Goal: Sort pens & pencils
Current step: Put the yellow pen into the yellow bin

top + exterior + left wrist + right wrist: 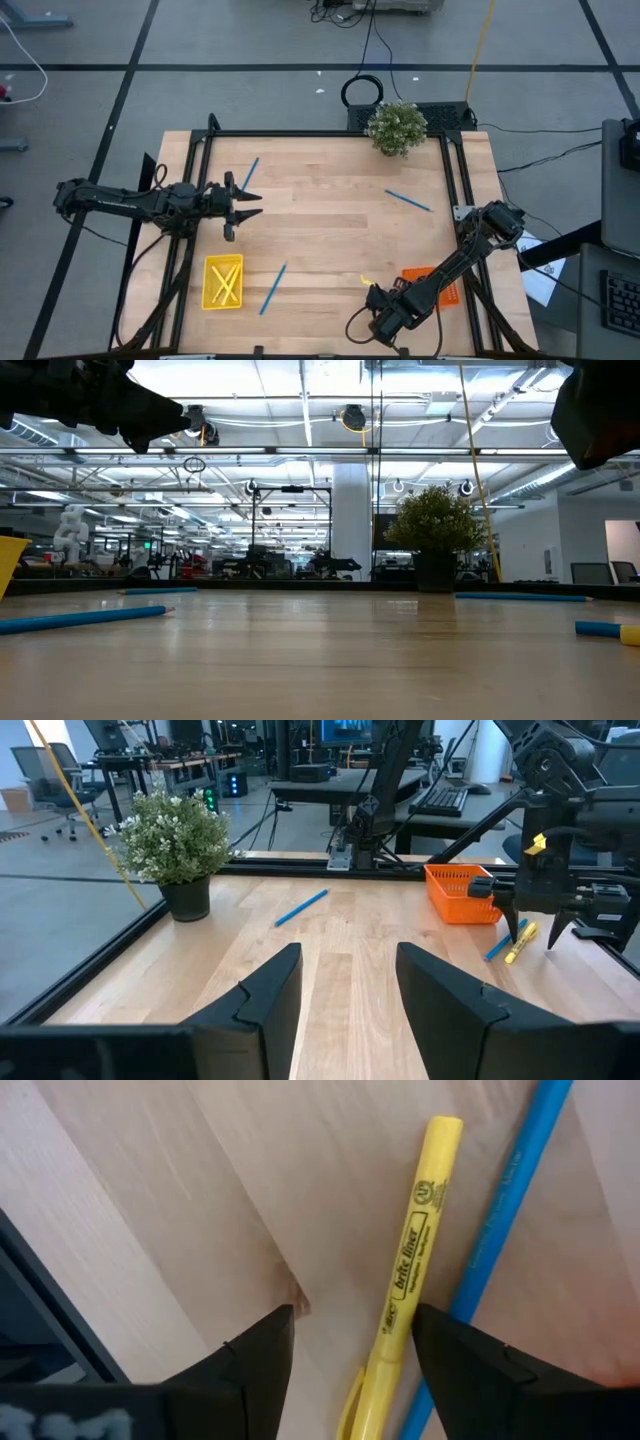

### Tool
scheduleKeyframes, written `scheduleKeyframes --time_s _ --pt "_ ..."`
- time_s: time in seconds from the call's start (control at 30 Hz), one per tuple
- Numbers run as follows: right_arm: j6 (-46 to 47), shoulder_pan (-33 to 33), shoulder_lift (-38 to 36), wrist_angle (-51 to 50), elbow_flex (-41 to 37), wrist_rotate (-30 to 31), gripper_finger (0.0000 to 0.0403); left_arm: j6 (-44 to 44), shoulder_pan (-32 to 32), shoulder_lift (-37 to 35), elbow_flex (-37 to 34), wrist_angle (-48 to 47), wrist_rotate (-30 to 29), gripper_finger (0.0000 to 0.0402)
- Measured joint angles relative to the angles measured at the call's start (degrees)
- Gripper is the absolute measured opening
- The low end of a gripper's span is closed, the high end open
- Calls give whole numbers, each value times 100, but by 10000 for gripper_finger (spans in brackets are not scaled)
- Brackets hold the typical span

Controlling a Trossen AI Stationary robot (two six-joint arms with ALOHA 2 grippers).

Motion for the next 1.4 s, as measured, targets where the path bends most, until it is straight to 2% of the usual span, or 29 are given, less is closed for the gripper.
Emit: scheduleKeyframes --time_s 0.13,0.43,0.6,0.77,0.93,1.27,1.4 --pt "-122 -1 0 -17 0 1 164 0 0 0 0 0 0 170" --pt "-386 -2 -4 -11 0 0 14 1 0 -1 0 -1 0 170" --pt "-661 -2 -10 2 4 14 17 2 0 -1 0 -4 0 170" --pt "-975 -2 -9 183 2 65 4 2 0 0 0 -4 0 170" --pt "-985 -13 -2 335 0 153 7 3 0 -1 0 -30 0 170" --pt "-1402 -139 7 478 0 -13 8 1 0 0 0 -27 0 170" --pt "-1656 -244 7 517 0 149 9 -5 0 1 0 -26 0 170"
